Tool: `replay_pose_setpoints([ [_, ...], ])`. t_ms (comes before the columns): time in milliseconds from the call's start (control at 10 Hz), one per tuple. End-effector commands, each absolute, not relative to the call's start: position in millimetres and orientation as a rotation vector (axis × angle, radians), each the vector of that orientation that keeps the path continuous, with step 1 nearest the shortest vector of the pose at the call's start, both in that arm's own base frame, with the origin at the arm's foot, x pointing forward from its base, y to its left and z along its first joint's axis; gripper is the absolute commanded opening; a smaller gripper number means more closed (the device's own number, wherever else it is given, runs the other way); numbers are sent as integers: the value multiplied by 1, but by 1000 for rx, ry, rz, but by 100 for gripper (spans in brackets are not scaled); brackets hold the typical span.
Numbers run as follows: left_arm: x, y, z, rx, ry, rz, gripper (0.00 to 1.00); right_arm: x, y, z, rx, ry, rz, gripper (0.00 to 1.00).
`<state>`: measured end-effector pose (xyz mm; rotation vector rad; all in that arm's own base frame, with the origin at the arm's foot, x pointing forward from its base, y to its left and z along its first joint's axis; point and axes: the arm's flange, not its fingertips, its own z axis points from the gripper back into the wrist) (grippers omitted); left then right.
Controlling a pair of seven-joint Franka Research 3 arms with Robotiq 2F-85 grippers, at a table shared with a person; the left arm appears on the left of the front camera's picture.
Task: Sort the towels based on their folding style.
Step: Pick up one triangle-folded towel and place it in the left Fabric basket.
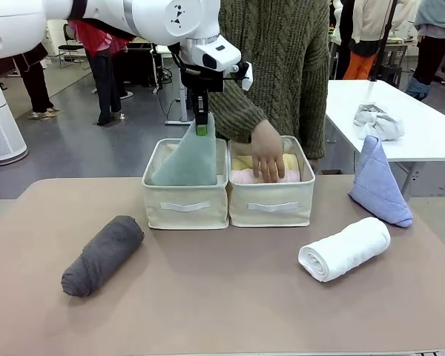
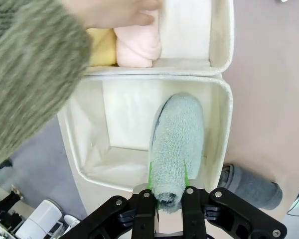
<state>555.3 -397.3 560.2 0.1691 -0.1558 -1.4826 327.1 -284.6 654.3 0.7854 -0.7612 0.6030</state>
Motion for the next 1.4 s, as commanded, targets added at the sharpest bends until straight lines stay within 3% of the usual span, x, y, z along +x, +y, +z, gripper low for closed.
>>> replay_pose_setpoints([
  [0,560,-398,553,120,-124,-1521,16,327,-286,654,793,-773,621,100],
  [1000,558,-415,471,106,66,-1596,16,327,-286,654,793,-773,621,100],
  [1100,558,-414,473,101,63,-1602,75,327,-286,654,793,-773,621,100],
  [1200,558,-413,475,100,58,-1601,75,327,-286,654,793,-773,621,100],
  [1300,558,-413,476,100,58,-1599,100,327,-286,654,793,-773,621,100],
])
